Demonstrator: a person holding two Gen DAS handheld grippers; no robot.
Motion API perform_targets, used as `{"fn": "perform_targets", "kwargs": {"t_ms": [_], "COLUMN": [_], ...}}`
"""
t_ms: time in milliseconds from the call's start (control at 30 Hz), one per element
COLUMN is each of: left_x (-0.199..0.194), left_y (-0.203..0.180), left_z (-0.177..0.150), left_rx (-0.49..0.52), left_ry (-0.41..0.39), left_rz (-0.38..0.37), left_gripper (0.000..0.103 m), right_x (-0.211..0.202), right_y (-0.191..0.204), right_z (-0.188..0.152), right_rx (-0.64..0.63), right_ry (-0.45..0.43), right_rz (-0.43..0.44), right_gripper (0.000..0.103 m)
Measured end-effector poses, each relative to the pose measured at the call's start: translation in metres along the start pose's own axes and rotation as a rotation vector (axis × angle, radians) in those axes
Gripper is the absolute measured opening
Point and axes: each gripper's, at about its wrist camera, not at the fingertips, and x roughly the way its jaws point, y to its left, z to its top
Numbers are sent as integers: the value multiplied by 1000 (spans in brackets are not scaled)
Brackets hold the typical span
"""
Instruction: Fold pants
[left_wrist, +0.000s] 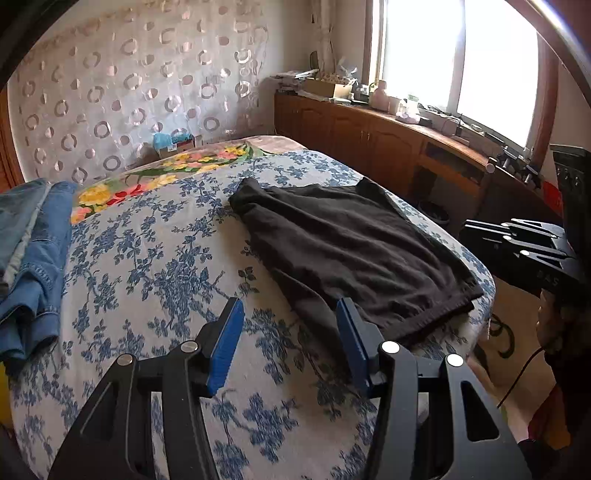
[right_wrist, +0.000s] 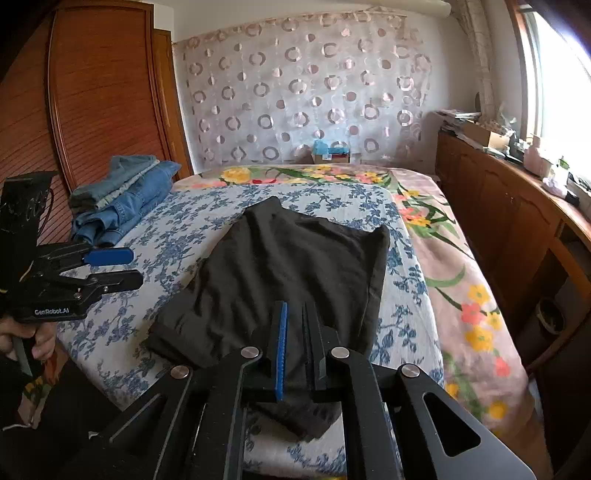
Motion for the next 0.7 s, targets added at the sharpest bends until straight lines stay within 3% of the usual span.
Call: {"fn": "perform_targets", "kwargs": {"t_ms": [167, 700], "left_x": [-8, 10], "left_y": [-6, -16], "left_z": [-9, -46], "left_rx": [6, -18], "left_ry": [-4, 41], "left_rz": [8, -44], "left_gripper": [53, 53], "right_x": [0, 12], "right_y": [5, -5], "right_z": [-10, -36], "right_rx": [3, 67], "right_ry": [-1, 38], "right_rz": [-13, -19], "right_gripper": [19, 20]}}
